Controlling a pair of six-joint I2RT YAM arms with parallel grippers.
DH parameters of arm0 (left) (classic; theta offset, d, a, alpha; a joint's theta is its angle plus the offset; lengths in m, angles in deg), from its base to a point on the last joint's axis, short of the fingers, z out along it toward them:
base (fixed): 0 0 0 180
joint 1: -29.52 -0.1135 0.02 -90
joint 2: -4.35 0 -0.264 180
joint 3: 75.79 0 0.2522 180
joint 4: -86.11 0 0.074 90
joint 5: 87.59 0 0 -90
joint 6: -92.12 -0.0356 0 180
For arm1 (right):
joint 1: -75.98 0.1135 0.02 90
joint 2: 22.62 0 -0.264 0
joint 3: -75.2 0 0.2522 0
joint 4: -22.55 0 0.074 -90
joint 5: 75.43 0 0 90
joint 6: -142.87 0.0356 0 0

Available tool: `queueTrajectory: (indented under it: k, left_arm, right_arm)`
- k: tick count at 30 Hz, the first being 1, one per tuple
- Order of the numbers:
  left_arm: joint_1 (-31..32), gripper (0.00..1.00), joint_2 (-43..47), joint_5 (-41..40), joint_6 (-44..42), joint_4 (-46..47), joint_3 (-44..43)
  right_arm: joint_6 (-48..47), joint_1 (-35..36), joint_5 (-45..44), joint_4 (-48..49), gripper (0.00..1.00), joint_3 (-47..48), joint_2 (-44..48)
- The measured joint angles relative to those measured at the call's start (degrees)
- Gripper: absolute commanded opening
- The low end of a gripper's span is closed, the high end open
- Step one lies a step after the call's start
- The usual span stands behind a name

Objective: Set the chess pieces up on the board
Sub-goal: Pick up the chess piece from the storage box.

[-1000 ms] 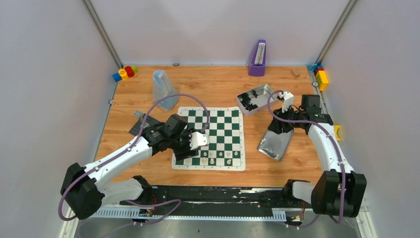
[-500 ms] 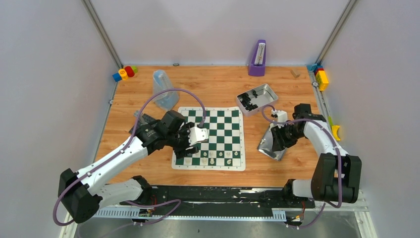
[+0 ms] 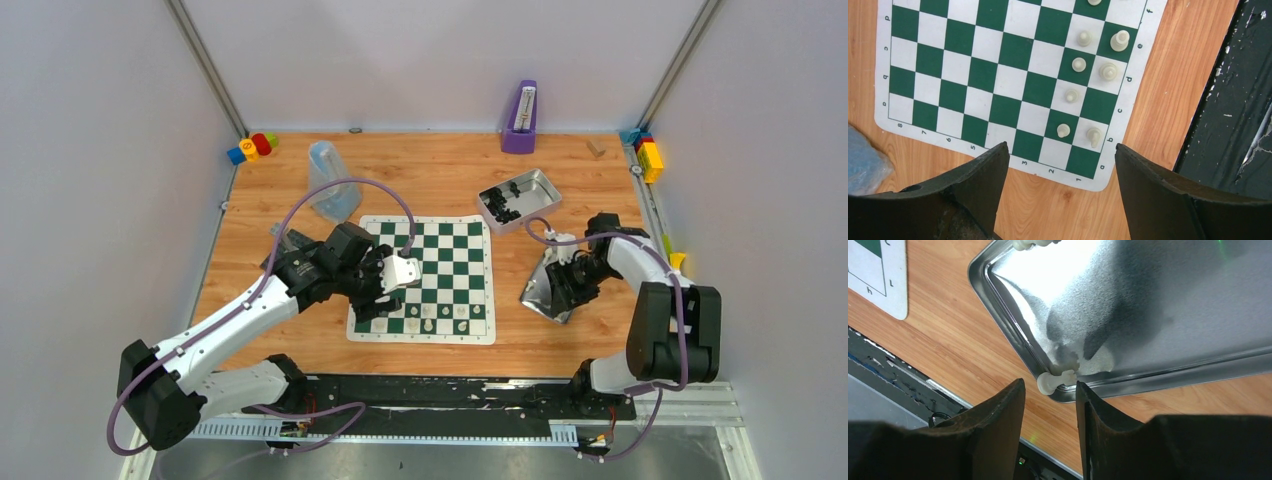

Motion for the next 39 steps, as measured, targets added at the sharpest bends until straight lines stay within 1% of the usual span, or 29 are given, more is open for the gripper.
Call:
queueTrajectory:
  k: [6, 16, 19, 26, 39]
  left_arm:
    - [0.0, 0.86, 0.0, 0.02, 0.0, -0.02, 0.0]
    - [0.0, 0.87, 0.0, 0.02, 0.0, -0.02, 0.0]
    - [0.0, 0.87, 0.0, 0.02, 0.0, -0.02, 0.0]
    - [0.0, 0.87, 0.0, 0.0, 0.0, 0.0, 0.0]
    - [0.0, 0.88, 0.0, 0.0, -0.02, 0.0, 0.0]
  right_arm:
    - [0.55, 0.0, -1.31, -0.17, 0.41, 0.0, -1.97]
    - [1.22, 0.0, -1.95, -0.44, 0.32, 0.07, -4.87]
    - [1.49, 0.0, -1.9, -0.59, 0.31, 0.5, -5.4]
    - [1.86, 0.0, -1.9, -0.68, 0.23, 1.46, -7.02]
    - [2.54, 0.02, -1.79, -1.07, 0.24, 2.84, -9.2]
